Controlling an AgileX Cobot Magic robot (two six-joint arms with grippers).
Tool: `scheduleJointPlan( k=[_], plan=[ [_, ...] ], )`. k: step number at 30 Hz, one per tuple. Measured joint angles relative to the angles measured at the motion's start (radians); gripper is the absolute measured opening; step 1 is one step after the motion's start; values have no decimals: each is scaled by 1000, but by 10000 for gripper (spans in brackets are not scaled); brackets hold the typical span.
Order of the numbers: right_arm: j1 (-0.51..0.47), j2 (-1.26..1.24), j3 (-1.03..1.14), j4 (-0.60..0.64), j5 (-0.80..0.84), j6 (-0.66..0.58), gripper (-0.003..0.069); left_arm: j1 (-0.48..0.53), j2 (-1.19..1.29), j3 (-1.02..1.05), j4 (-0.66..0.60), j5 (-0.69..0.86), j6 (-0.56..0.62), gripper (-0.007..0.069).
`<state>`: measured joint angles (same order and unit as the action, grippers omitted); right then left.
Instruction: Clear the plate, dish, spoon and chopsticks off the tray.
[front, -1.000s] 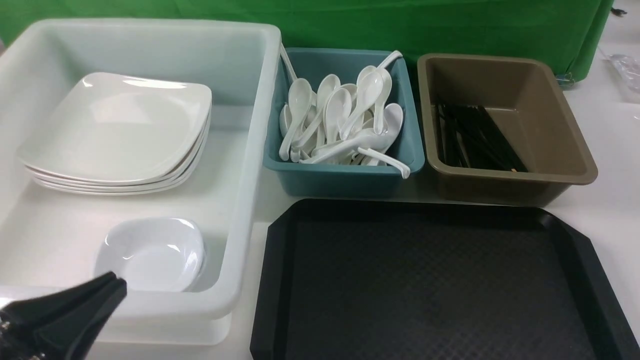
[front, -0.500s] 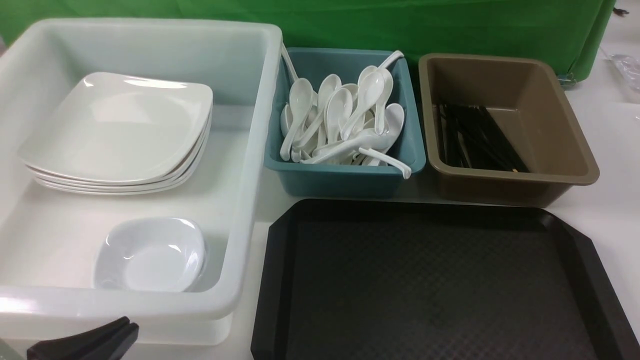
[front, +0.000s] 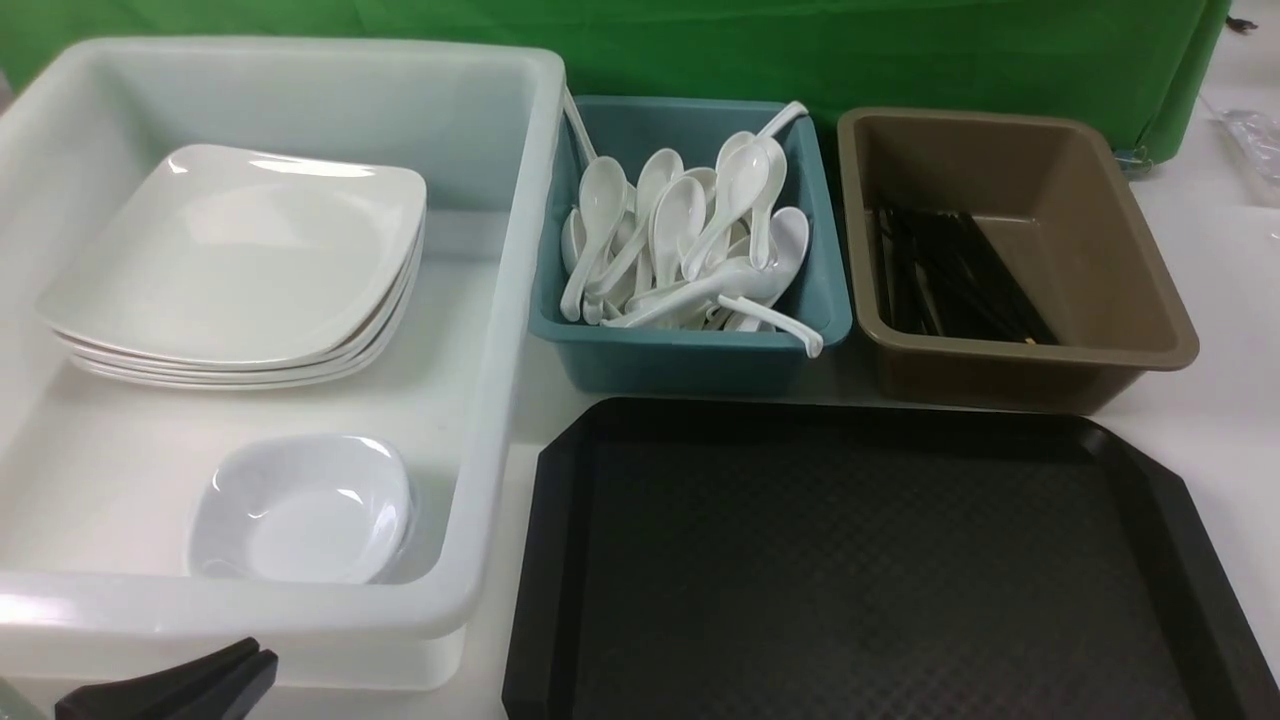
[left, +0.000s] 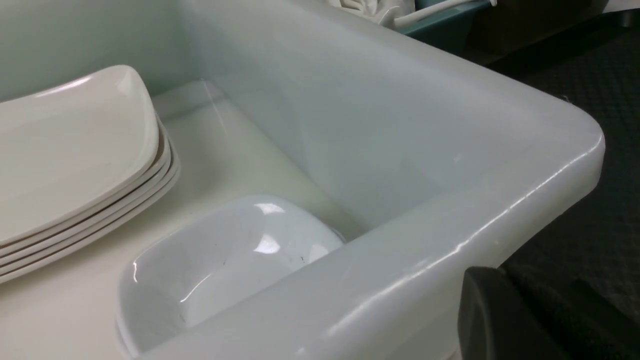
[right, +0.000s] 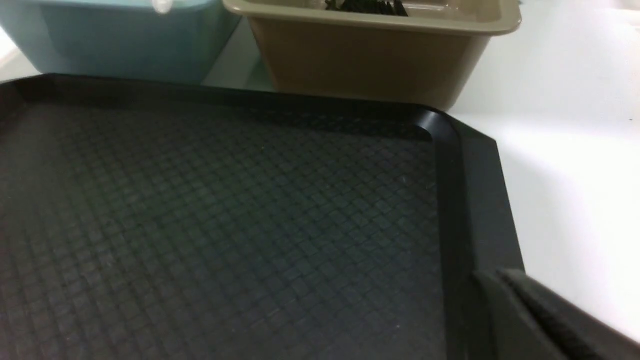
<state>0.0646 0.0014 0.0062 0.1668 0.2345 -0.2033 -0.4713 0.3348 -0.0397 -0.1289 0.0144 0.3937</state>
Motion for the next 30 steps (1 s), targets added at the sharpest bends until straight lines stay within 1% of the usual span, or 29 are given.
scheduleJointPlan(
  k=[30],
  plan=[
    [0,0,0,0,0,-1,65,0,0,1,5,-14,1,13]
  ],
)
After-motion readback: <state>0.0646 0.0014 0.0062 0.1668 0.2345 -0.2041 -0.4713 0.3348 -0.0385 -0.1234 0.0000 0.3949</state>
